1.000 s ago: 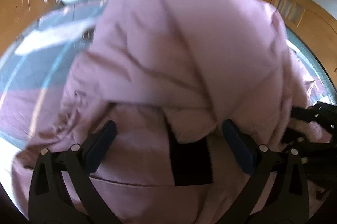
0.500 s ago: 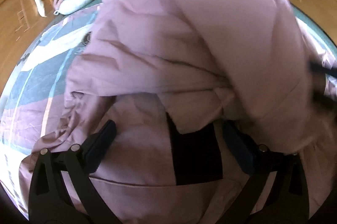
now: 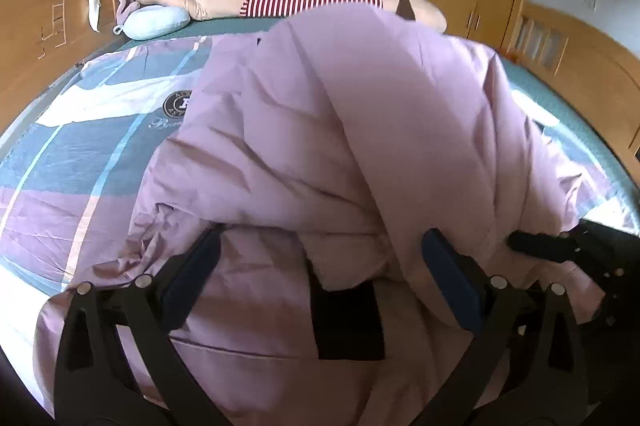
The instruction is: Fold large clothes
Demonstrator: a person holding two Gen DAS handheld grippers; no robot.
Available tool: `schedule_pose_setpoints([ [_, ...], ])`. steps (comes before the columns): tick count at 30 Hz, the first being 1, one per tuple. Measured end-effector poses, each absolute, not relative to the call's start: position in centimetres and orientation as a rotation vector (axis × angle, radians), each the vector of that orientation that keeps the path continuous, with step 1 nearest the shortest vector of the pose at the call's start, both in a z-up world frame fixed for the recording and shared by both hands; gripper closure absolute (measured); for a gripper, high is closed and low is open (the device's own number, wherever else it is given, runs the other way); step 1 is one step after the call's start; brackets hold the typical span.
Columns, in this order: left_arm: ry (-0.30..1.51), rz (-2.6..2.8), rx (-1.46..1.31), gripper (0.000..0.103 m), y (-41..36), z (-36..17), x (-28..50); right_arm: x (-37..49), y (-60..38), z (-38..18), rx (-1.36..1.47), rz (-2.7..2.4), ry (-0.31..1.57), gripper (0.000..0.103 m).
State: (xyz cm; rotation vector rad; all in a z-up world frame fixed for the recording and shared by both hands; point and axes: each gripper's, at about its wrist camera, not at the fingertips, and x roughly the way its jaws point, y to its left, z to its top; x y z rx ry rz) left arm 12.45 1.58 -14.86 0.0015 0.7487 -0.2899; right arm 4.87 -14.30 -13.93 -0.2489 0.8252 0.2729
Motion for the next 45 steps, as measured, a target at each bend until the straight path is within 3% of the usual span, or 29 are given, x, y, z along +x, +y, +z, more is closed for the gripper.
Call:
schedule_pose_setpoints([
  [9, 0.848, -0.278, -0.012, 0.002, 1.8, -16.7, 13.1, 5.3, -13.9, -13.8, -0.281, 0.299, 0.839, 0.04],
  [15, 0.707, -0.354, -0.122, 0.002, 3.3, -14.0, 11.8, 4.8, -13.3, -13.4, -0.303, 0.325, 0.844, 0.039],
  [21, 0.821, -0.285, -0.012, 0.002, 1.6, -16.5, 13.2, 4.1, -15.1, -8.9, -0.324, 0.447, 0.812, 0.039],
  [25, 0.859, -0.291, -0.046, 0.002, 2.1, -17.0, 13.9, 5.7, -20.7, -5.9, -0.035, 0.317, 0.694, 0.039],
  [28, 0.851, -0.271, 0.011, 0.002, 1.3, -17.2, 13.6, 8.0, -22.5, -7.0, 0.052, 0.206, 0.693, 0.045],
  [33, 0.861, -0.26, 0.058, 0.002, 0.7, -17.6, 13.3, 10.7, -21.9, -12.1, -0.125, 0.008, 0.845, 0.045],
  [40, 0.863, -0.266, 0.056, 0.002, 0.6, -17.5, 13.3, 10.4, -20.9, -13.1, -0.199, -0.04, 0.854, 0.045],
  [45, 0.669, -0.304, -0.066, 0.002, 2.5, -14.8, 11.4, 10.0, -21.1, -13.5, -0.191, -0.037, 0.848, 0.044],
])
